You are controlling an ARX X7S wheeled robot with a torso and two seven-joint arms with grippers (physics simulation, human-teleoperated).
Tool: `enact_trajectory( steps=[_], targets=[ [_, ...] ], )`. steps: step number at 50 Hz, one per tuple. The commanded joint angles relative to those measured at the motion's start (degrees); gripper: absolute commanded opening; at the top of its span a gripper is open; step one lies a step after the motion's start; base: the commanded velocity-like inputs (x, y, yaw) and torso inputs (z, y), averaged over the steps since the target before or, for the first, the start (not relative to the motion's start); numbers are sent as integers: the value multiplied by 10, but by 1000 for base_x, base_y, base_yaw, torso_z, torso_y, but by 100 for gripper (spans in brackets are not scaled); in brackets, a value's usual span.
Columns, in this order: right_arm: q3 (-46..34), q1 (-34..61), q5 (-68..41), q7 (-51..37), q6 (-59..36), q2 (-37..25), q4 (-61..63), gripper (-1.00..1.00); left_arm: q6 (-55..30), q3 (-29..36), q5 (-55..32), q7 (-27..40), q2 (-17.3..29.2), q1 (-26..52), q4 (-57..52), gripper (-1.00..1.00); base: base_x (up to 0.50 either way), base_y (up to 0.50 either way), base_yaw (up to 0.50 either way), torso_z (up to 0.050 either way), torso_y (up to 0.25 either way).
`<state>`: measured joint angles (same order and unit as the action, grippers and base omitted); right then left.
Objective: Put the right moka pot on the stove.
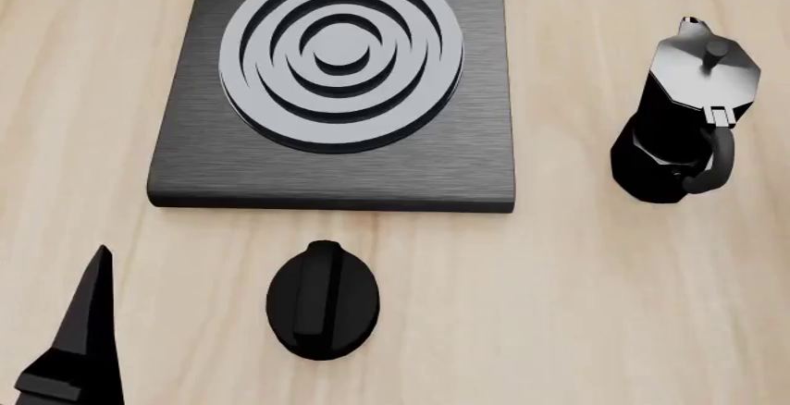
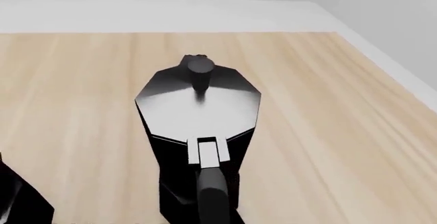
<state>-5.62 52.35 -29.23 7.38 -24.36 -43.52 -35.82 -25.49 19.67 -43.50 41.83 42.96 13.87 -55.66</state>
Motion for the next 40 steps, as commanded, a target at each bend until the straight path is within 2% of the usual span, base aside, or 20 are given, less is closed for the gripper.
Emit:
enact_trajectory(
  steps=[1,12,15,40],
  targets=[
    [17,-29,9,-11,-1,-8,39,-100,2,2,-2,2,2,3,0,100,0,0,0,0,0],
    [51,-42,-42,-35,-86,-49,170,-100,8,3,-2,1,4,2,2,100,0,0,0,0,0],
    [71,-84,-49,-41,-65,-48,187,-100,7,4,-6,2,4,4,2,100,0,0,0,0,0],
    [237,-250,-166,-103,-142,-104,412,-100,9,10,-6,6,9,6,1,100,0,0,0,0,1]
  ],
)
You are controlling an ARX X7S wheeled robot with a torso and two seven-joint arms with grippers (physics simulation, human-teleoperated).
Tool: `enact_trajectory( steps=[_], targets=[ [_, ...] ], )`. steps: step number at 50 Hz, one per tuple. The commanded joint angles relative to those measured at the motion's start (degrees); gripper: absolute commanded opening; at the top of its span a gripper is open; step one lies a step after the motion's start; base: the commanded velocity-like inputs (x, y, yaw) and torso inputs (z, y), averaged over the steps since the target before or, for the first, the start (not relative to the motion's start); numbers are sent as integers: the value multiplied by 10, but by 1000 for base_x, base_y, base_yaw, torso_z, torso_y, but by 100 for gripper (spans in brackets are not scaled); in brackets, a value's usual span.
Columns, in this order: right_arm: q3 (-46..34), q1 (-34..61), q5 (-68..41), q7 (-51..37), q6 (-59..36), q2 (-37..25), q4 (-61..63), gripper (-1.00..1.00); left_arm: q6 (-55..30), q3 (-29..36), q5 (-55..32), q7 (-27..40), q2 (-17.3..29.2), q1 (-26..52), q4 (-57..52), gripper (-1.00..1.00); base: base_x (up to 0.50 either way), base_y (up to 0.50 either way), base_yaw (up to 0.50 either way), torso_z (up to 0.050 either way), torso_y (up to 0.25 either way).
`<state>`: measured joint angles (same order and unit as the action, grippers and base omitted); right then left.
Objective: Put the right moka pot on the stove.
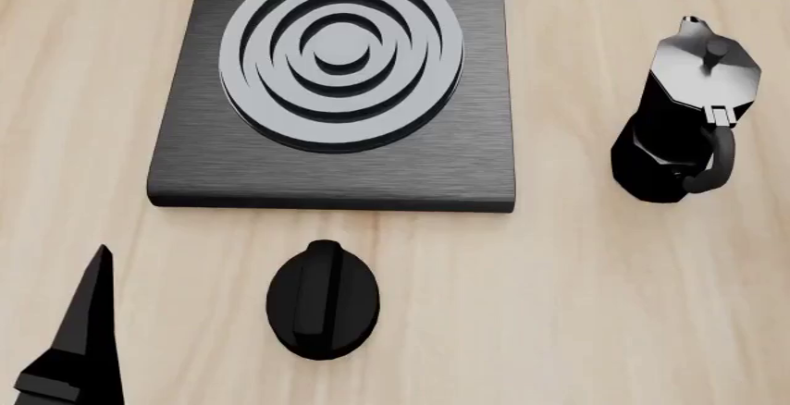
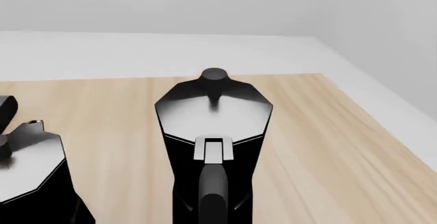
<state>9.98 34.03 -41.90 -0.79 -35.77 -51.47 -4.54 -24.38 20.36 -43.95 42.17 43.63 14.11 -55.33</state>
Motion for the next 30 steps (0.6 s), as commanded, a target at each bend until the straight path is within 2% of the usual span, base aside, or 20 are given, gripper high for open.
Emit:
enact_trajectory(
  steps=[1,10,30],
  targets=[
    [91,-75,-45,-24,-33,-27,110,-100,-2,4,-1,3,2,3,-2,100,0,0,0,0,0],
    [202,-182,-90,-24,-59,-31,215,-100,1,7,2,3,3,3,0,100,0,0,0,0,0],
    [467,-334,-173,10,-140,-2,370,-100,6,10,0,5,7,4,2,100,0,0,0,0,1]
  ],
)
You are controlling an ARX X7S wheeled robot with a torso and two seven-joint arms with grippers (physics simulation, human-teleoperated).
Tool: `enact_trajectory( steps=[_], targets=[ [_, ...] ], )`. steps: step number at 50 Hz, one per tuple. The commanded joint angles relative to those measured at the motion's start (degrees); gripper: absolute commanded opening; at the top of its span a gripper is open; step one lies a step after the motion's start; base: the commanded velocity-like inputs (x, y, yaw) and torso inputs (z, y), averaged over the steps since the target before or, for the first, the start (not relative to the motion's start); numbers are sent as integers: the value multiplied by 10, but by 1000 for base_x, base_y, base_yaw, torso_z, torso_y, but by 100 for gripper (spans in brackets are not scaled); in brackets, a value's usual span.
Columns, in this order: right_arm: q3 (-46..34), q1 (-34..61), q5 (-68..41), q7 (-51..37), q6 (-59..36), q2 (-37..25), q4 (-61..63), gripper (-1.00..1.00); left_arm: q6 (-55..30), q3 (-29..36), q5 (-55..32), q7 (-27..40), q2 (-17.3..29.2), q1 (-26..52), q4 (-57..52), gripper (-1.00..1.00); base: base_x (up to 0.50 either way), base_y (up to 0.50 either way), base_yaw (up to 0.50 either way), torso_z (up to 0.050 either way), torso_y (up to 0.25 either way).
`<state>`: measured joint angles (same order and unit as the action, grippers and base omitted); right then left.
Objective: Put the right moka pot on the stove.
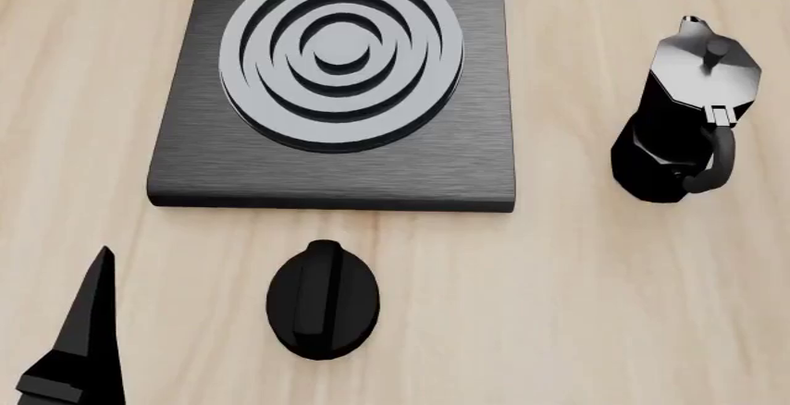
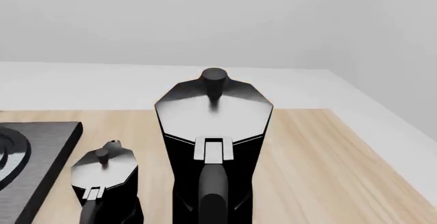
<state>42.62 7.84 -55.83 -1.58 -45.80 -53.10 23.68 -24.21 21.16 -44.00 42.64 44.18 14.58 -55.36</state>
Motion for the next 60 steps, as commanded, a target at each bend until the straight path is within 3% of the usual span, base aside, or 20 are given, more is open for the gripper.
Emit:
enact_trajectory(
  steps=[1,40,60],
  targets=[
    [145,-73,-35,17,-43,14,90,-100,6,2,1,-1,1,-1,3,100,0,0,0,0,0],
    [440,-206,-183,91,-127,113,233,-100,20,7,1,-2,8,-3,2,100,0,0,0,0,1],
    [466,-229,-233,114,-129,147,280,-100,33,6,-2,-3,12,-7,3,100,0,0,0,0,1]
  ],
)
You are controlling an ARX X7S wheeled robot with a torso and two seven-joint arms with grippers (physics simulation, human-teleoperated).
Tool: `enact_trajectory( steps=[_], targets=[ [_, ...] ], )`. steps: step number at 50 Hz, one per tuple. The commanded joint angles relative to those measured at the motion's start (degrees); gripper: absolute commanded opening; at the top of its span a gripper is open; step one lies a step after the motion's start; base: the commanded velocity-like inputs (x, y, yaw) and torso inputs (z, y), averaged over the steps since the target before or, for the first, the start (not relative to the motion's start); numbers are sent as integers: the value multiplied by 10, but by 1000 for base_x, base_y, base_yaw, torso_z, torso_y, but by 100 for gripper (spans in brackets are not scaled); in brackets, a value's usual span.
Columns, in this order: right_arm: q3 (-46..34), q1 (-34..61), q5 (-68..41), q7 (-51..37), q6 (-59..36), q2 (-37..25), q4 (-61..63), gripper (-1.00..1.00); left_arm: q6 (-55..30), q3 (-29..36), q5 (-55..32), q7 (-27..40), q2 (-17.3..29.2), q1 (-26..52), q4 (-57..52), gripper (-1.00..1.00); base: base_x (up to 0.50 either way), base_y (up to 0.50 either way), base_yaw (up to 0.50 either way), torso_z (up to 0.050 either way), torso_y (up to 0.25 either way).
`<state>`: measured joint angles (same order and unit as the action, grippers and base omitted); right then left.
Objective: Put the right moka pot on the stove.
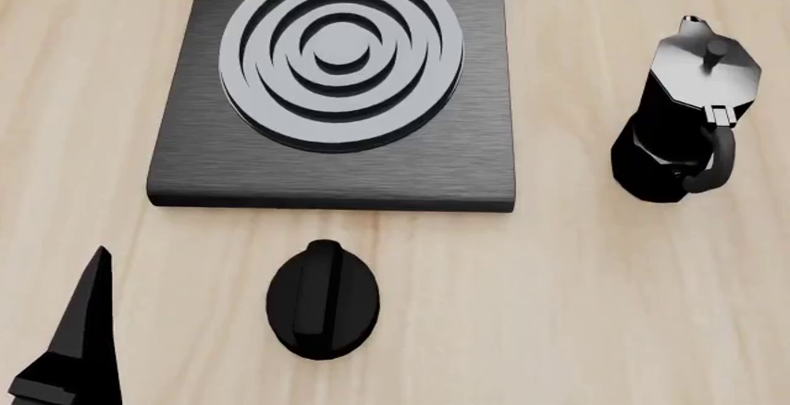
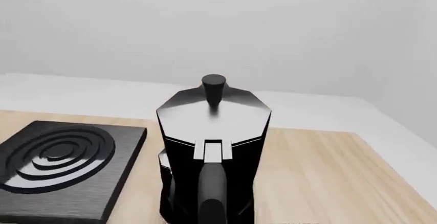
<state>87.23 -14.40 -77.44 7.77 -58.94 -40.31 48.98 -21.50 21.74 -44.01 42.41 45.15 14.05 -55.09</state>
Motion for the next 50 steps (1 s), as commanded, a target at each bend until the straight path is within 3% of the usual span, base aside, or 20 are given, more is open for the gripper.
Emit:
enact_trajectory(
  steps=[1,31,45,50],
  targets=[
    [20,-6,-18,21,2,20,29,-100,6,1,0,-1,2,-2,1,100,0,0,0,0,0],
    [-75,11,-45,22,23,64,108,-100,16,3,-1,3,9,-2,-3,100,0,0,0,0,1],
    [-232,-79,9,-36,196,7,109,-100,20,3,-3,4,11,-2,-3,100,0,0,0,0,1],
    [-311,-58,21,-71,225,-32,109,-100,23,6,0,2,11,-4,-1,100,0,0,0,0,2]
  ],
)
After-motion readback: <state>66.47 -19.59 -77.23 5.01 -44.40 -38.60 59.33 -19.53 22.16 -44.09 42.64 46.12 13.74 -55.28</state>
